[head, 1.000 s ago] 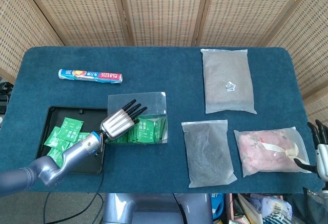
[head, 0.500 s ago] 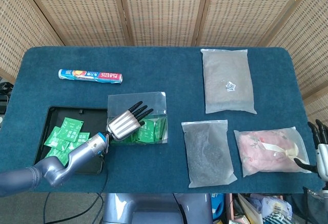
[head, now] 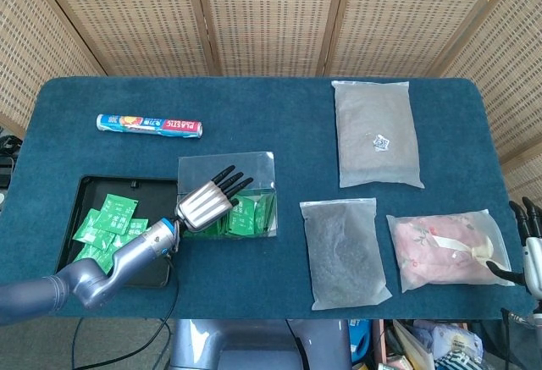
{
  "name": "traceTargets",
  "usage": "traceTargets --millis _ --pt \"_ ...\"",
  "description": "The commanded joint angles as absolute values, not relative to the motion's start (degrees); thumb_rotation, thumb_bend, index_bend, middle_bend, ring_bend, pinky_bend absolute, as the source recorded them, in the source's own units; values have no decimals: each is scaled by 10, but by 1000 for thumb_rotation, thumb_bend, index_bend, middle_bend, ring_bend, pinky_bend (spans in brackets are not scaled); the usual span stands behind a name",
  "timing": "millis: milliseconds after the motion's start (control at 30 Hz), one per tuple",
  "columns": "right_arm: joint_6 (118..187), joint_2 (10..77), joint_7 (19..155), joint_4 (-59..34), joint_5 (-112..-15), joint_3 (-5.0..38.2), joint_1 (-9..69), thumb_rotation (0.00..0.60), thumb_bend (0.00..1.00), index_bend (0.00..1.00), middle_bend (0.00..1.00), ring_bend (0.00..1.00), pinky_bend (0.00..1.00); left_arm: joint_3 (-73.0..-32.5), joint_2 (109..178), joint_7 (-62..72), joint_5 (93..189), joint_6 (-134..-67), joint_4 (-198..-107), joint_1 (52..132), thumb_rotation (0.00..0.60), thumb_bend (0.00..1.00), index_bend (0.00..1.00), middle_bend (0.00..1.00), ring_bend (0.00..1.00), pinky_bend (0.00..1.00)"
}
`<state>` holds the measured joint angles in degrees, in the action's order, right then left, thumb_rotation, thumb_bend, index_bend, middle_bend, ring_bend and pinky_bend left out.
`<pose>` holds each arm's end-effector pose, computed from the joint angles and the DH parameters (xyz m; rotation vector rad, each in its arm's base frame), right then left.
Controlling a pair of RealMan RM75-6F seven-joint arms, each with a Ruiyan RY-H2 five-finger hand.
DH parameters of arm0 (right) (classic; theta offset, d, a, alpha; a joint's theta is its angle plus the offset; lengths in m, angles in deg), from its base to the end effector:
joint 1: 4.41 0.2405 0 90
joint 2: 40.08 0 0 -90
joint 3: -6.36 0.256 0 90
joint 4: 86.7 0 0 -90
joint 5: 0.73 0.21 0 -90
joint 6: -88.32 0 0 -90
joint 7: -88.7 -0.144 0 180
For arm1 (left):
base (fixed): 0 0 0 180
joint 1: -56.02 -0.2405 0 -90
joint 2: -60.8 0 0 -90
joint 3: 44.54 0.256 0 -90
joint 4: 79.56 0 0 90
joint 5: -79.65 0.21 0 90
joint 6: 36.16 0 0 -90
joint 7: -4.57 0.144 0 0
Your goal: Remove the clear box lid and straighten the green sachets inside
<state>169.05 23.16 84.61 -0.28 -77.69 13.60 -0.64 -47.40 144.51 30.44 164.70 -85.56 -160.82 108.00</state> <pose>-0.3536 -0.1901 0.1879 1.2220 -0.9391 0.8028 -0.1130 0.3454 -0.0166 -2.2895 -0.2052 -0.7848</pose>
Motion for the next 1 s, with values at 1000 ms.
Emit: traceTargets --millis 1000 --pt "1688 233 851 -2 -777 135 -6 600 0 0 0 0 0 -478 1450 272 1660 -872 -1593 1078 600 372 515 0 0 0"
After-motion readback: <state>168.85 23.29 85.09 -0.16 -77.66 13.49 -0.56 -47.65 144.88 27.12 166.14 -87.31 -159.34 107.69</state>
